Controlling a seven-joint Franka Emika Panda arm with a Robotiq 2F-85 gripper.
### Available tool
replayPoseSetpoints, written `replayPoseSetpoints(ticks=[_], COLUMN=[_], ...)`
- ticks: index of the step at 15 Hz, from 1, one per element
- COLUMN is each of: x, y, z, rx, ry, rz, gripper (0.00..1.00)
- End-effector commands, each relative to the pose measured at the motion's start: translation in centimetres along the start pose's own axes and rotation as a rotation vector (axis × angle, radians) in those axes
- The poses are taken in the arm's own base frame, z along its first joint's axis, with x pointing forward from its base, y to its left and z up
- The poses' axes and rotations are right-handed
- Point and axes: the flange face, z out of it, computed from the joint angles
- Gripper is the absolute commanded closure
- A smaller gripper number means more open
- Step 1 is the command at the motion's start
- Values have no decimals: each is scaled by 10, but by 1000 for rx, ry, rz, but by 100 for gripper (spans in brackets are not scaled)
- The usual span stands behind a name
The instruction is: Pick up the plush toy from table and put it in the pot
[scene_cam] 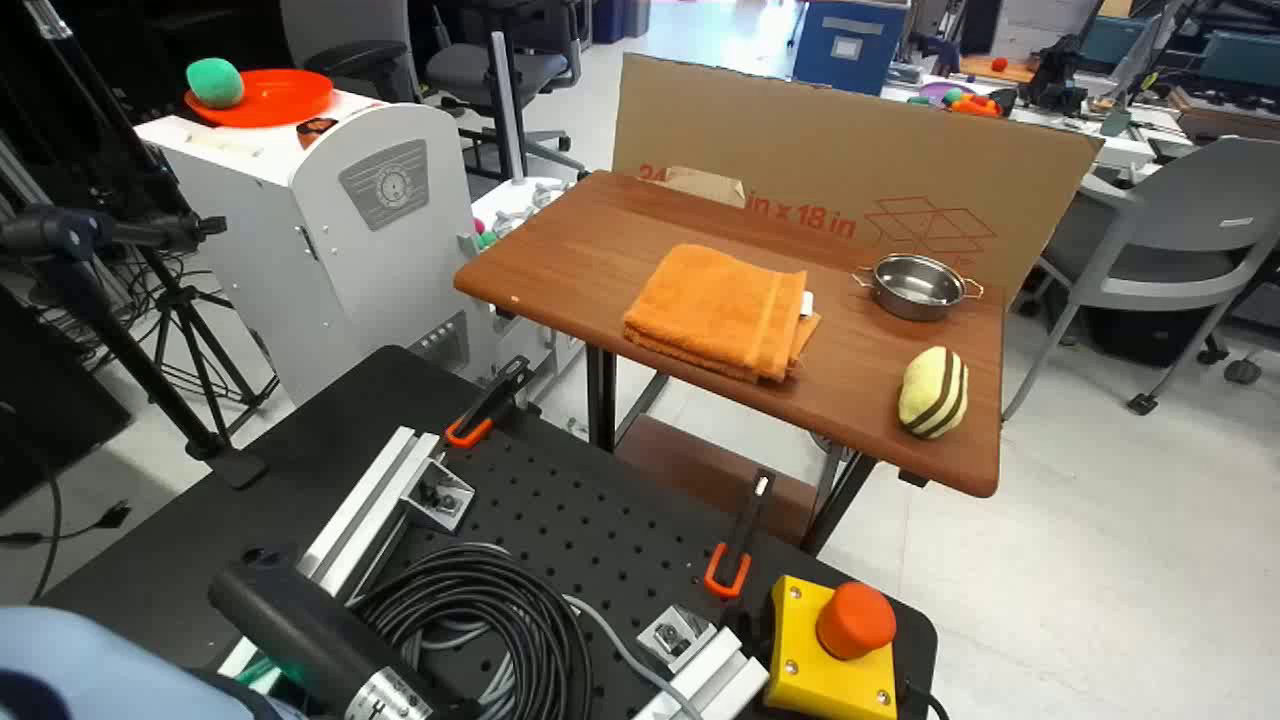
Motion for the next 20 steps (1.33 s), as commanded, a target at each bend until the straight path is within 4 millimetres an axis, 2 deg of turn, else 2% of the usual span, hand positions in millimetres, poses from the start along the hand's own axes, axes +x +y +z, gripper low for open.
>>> replayPoseSetpoints(ticks=[1,3,7,16,20], x=[0,8,55,203,255], y=[0,-2,-5,21,40], z=[-1,6,51,145,185], rx=[0,-10,12,57,155], ry=[0,-28,-106,-44,-79], rz=[0,-5,-15,0,29], gripper=[0,0,0,0,0])
